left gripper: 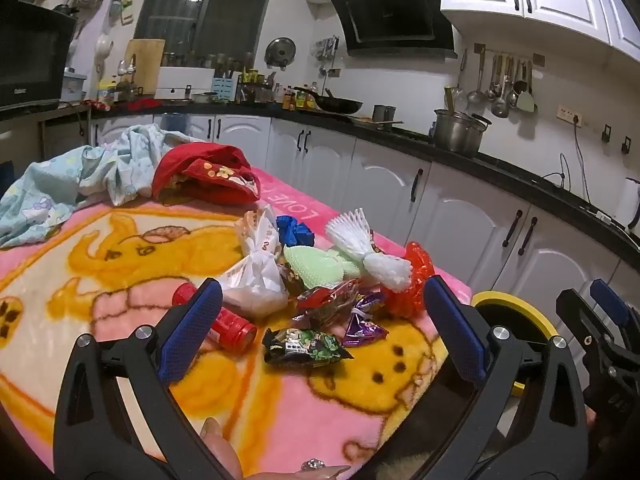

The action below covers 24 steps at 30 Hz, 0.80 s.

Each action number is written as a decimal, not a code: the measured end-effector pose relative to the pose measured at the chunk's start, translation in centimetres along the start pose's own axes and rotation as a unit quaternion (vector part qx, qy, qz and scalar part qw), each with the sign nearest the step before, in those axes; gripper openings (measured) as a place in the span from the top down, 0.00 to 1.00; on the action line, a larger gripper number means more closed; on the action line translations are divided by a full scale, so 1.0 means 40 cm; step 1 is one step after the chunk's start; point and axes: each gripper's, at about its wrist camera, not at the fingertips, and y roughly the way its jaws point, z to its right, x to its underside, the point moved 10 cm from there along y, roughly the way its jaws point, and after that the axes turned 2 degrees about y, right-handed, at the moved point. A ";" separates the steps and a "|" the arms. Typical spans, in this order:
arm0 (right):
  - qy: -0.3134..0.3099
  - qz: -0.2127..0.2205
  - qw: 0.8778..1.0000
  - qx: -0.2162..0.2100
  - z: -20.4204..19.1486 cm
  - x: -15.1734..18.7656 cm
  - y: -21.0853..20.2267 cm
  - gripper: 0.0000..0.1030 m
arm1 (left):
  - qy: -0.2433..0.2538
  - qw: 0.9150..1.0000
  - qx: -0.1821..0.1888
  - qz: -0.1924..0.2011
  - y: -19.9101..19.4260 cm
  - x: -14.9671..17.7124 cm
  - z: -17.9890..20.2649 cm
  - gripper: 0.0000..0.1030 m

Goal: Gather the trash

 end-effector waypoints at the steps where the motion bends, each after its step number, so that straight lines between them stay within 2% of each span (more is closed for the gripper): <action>1: 0.000 0.000 1.000 -0.001 0.000 0.000 0.000 0.06 | 0.001 1.000 -0.001 0.001 0.000 -0.001 0.000 0.10; 24: -0.006 0.001 1.000 0.000 -0.001 -0.002 -0.001 0.06 | -0.002 1.000 0.005 0.015 -0.015 -0.014 0.002 0.10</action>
